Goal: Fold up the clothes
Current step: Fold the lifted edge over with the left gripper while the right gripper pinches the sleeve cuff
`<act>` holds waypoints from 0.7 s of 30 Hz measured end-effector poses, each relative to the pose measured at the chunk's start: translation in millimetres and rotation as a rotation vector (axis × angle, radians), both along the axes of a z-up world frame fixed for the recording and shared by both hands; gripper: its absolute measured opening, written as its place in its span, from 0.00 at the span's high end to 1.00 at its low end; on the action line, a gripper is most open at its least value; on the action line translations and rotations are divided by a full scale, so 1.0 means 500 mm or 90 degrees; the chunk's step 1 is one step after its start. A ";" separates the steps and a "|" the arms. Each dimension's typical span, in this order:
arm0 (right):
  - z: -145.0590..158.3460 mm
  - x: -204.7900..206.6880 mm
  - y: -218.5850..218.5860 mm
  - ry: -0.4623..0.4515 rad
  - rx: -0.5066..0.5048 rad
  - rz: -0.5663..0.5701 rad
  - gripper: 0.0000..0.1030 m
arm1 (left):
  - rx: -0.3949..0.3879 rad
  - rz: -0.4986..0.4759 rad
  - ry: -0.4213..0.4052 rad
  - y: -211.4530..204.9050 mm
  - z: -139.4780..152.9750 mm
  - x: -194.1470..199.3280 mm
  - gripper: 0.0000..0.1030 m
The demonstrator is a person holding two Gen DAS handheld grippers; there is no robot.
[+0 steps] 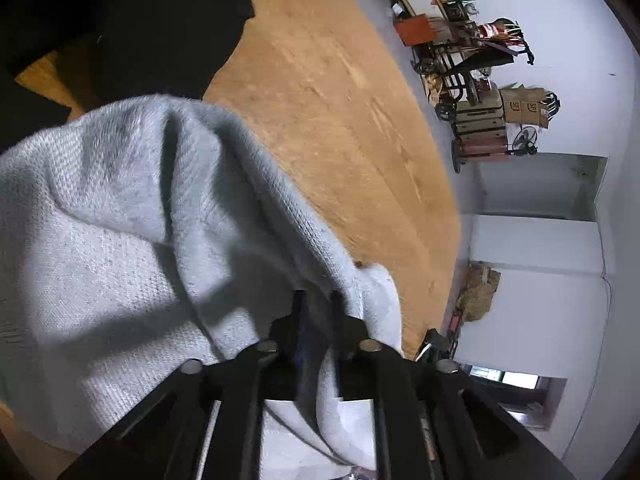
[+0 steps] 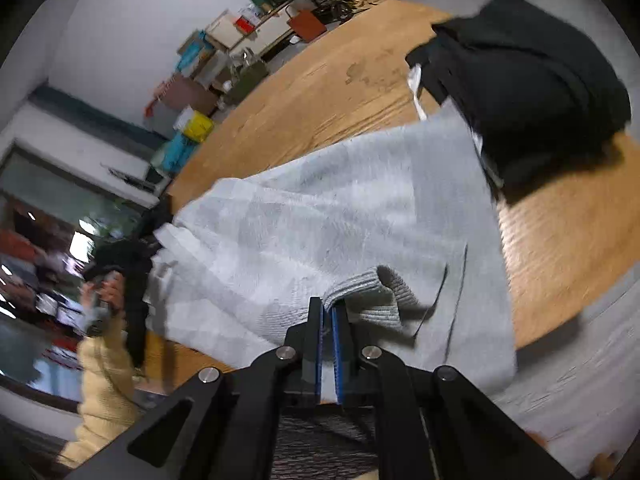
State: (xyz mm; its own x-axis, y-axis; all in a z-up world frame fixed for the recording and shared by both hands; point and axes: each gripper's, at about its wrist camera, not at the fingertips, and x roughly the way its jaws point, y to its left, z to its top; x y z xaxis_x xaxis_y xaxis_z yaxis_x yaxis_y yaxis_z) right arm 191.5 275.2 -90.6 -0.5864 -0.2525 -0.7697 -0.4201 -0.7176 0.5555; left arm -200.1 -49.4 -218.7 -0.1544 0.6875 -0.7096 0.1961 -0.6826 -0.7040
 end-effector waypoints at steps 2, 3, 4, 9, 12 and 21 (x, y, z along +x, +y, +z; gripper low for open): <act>-0.006 -0.006 0.000 -0.005 0.009 0.014 0.95 | -0.007 -0.003 -0.007 0.022 -0.007 -0.004 0.58; -0.005 -0.003 0.003 -0.003 0.002 0.016 0.95 | -0.005 -0.006 -0.012 0.034 -0.012 -0.005 0.58; -0.007 0.006 0.006 -0.002 -0.005 0.011 0.95 | 0.006 -0.007 -0.018 0.037 -0.018 -0.009 0.58; -0.020 0.043 0.026 -0.007 -0.030 -0.024 0.95 | 0.080 0.013 -0.037 0.012 -0.025 0.015 0.58; -0.021 0.044 0.025 -0.010 -0.027 -0.026 0.95 | 0.089 0.057 -0.028 -0.018 -0.037 0.026 0.58; -0.014 0.038 0.010 -0.006 -0.015 -0.015 0.95 | 0.027 0.059 -0.011 0.029 -0.029 0.038 0.58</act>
